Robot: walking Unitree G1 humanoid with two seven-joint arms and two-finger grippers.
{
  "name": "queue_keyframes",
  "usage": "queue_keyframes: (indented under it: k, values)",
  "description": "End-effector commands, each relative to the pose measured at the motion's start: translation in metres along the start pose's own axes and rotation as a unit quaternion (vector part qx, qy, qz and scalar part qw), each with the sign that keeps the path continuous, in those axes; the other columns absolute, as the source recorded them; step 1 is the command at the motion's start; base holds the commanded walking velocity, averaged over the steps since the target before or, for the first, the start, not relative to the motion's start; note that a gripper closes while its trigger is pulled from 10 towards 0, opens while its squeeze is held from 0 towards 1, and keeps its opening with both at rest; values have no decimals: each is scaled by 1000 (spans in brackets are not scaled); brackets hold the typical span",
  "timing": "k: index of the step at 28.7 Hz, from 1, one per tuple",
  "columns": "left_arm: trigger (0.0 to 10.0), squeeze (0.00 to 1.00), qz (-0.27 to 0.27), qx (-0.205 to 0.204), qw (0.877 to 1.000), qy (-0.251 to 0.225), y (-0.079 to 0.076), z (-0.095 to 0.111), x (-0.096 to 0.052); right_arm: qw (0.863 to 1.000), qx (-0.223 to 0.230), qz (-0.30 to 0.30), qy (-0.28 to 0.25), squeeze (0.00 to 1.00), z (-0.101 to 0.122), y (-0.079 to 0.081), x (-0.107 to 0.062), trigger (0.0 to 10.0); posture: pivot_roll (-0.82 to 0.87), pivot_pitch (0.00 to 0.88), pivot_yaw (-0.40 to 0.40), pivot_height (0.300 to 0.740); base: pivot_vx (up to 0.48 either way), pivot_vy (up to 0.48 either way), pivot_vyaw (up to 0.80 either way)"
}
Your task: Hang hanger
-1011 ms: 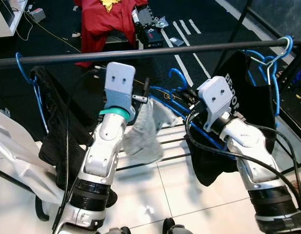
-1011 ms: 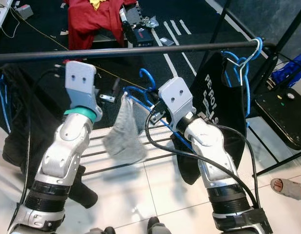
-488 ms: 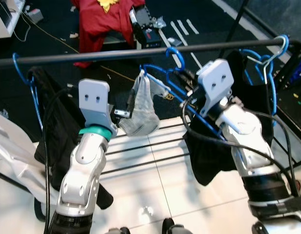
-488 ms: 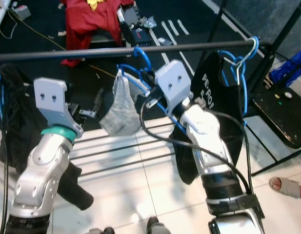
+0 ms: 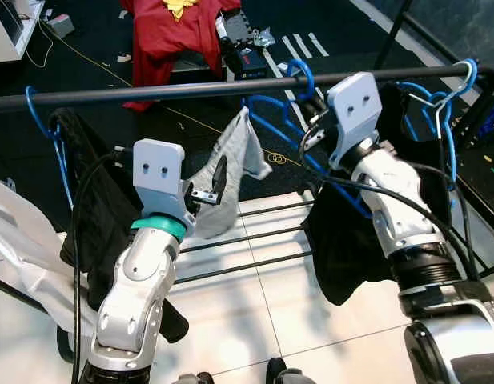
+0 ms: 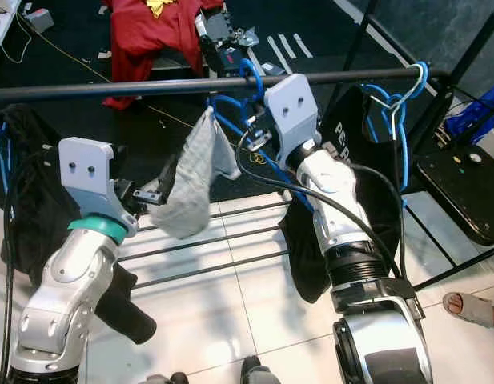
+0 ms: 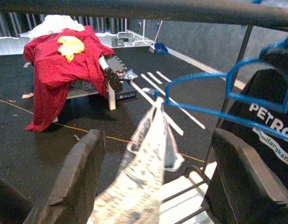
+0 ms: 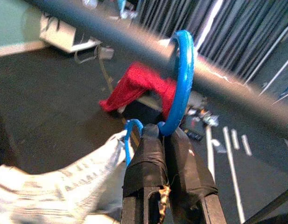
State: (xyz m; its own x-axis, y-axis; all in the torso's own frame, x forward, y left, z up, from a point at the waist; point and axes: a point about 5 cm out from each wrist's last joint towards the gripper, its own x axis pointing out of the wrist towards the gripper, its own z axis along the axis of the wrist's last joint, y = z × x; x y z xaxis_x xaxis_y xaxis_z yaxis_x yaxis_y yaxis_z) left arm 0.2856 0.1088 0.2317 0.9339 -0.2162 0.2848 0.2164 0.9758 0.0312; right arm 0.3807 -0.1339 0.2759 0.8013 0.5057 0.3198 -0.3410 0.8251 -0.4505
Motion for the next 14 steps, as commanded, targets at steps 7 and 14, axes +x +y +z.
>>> queue_keyframes:
  k: [7,14]
  values:
    - [10000,0,-59,47,994,76,-5,-34,-23,999,-3,39,-29,0,1,15,-1,0,-69,175,9,740,0,0,0]
    - [10000,0,-108,87,982,126,-9,-64,-30,998,-12,47,-35,0,1,15,-6,0,-76,176,10,740,0,0,0]
